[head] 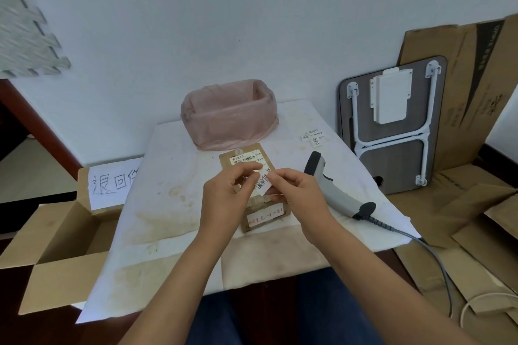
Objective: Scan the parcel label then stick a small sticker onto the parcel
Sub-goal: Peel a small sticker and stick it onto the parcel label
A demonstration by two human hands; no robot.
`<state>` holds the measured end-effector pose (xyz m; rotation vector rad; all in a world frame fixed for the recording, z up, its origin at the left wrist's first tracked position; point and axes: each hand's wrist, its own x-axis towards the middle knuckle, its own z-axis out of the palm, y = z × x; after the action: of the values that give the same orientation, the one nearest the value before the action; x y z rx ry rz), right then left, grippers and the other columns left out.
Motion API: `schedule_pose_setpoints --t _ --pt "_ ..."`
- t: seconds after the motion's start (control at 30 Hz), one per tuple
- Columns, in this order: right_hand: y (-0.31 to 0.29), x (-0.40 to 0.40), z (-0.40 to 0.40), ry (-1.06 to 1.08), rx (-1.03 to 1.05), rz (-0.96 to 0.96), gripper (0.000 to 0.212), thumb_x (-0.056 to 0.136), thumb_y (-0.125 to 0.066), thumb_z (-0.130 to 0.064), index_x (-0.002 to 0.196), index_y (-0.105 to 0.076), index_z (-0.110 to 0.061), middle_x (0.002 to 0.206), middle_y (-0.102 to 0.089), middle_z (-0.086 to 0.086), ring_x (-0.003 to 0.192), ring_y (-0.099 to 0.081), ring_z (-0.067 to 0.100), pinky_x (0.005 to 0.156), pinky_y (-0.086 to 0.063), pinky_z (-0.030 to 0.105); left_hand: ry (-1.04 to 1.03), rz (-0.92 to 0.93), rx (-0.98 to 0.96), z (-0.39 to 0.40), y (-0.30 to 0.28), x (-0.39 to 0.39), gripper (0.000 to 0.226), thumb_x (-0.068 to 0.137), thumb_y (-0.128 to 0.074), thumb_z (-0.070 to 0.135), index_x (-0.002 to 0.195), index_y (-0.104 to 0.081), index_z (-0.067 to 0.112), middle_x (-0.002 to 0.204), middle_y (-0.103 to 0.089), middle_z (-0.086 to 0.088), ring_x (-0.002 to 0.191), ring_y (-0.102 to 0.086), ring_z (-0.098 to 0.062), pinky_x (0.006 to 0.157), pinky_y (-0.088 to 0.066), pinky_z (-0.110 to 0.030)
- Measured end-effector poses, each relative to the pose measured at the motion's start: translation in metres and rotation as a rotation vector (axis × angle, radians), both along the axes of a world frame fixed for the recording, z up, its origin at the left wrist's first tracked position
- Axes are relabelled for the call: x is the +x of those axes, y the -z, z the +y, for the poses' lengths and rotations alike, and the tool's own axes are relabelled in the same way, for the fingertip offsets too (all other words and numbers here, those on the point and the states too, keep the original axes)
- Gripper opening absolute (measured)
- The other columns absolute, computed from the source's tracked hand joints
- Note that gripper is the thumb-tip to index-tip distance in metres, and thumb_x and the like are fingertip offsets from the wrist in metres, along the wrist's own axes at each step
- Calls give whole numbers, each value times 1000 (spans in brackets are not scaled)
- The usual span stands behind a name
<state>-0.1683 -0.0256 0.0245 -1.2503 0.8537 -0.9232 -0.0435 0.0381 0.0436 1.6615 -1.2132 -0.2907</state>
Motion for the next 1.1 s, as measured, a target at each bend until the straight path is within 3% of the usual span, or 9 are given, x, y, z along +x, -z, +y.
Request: schedule_pose_setpoints --t 0.1,0.17,0.37,0.5,0.6,0.8,0.93,1.1 --pt "1 -2 -1 -31 25 -17 15 90 -65 -18 94 -73 -5 74 -71 2 74 -69 12 63 -53 18 -8 7 -6 -2 -1 2 16 89 -68 19 100 -74 27 89 -72 14 80 -62 4 68 -42 -3" --pt "0 -3 -1 -52 34 -20 15 89 -66 -16 94 -73 -4 74 -72 2 71 -68 9 59 -51 14 -2 -2 -9 -3 -1 3 14 89 -68 19 99 -73 27 90 -72 14 80 -62 3 69 -42 -4" --pt "-3 -4 1 -68 -20 0 13 86 -69 -12 73 -70 -10 64 -65 1 58 -57 6 56 -47 13 15 -40 -15 -6 -1 3 14 90 -67 18 99 -72 28 93 -68 21 84 -59 5 73 -42 -5" --pt "-1 -2 2 16 -21 -30 19 84 -72 -16 68 -64 -10 57 -57 -2 54 -51 6 54 -44 13 -46 -303 -128 -1 0 0 10 90 -67 21 98 -71 26 98 -56 29 94 -43 8 86 -37 -19" --pt "0 -3 1 60 -48 -31 21 84 -72 -19 69 -62 -10 60 -53 1 59 -48 9 57 -43 18 15 -369 -137 4 2 -3 8 90 -67 23 96 -71 26 92 -60 27 89 -50 4 84 -41 -25" --pt "-1 -2 4 23 -117 -53 13 90 -65 -16 80 -71 -9 69 -66 0 69 -61 8 62 -49 18 76 -26 8 7 2 -8 13 89 -68 26 95 -72 36 89 -70 24 85 -60 5 71 -43 -8" --pt "-2 -2 7 18 -153 -18 27 97 -54 -23 79 -73 -18 73 -70 0 74 -64 12 65 -53 24 73 105 43 6 -1 -5 9 86 -71 29 92 -76 35 86 -74 20 83 -63 7 70 -42 -3" --pt "-2 -2 7 22 -128 -60 12 92 -61 -13 86 -68 -6 72 -69 -1 71 -63 9 61 -51 20 104 227 76 6 -4 -3 11 86 -70 29 91 -78 34 88 -76 19 89 -67 2 76 -48 -10"
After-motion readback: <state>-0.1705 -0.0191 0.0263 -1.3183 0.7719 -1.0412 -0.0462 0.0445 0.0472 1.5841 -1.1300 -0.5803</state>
